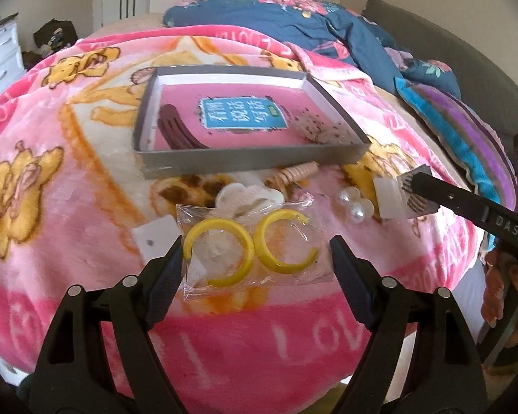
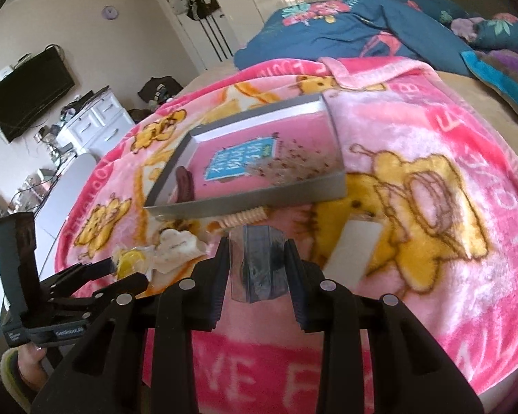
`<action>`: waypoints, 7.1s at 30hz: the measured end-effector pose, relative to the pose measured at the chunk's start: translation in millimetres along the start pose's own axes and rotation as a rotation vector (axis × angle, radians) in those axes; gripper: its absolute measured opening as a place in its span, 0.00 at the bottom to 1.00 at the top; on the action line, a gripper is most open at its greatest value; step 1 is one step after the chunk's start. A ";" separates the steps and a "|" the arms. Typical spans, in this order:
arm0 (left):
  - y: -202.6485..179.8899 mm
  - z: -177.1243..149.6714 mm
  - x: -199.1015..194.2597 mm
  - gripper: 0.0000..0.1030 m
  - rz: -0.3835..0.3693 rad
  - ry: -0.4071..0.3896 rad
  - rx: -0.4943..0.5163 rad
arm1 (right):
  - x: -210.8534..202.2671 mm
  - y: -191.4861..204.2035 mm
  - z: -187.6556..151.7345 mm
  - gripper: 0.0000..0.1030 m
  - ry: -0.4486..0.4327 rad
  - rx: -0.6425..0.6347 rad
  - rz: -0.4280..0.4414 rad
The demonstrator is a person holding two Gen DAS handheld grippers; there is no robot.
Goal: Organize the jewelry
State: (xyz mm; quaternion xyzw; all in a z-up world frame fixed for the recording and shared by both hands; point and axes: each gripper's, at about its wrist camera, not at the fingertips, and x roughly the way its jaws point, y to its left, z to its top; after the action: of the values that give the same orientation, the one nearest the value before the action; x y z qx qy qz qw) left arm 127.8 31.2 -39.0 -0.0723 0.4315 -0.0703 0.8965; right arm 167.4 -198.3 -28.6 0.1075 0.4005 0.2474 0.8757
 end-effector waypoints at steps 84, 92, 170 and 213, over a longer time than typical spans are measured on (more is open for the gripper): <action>11.0 122.6 123.6 0.72 0.143 0.079 0.038 | 115.7 -56.3 95.2 0.30 0.017 0.065 -0.153; 12.7 122.8 116.1 0.72 0.133 0.064 0.031 | 108.7 -56.3 94.1 0.37 0.001 0.079 -0.151; 2.1 35.6 -79.1 0.91 0.241 -0.166 0.076 | -74.5 42.4 22.1 0.91 -0.193 -0.150 -0.111; 38.0 -20.0 -16.1 0.91 0.212 0.083 -0.018 | -10.3 46.0 -35.7 0.92 0.004 -0.253 -0.102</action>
State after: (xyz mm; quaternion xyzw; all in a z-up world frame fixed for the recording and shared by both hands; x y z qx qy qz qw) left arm 104.6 70.0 -46.3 -0.0314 0.4742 0.0261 0.8794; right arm 118.8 -164.8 -27.6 -0.0249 0.3727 0.2515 0.8929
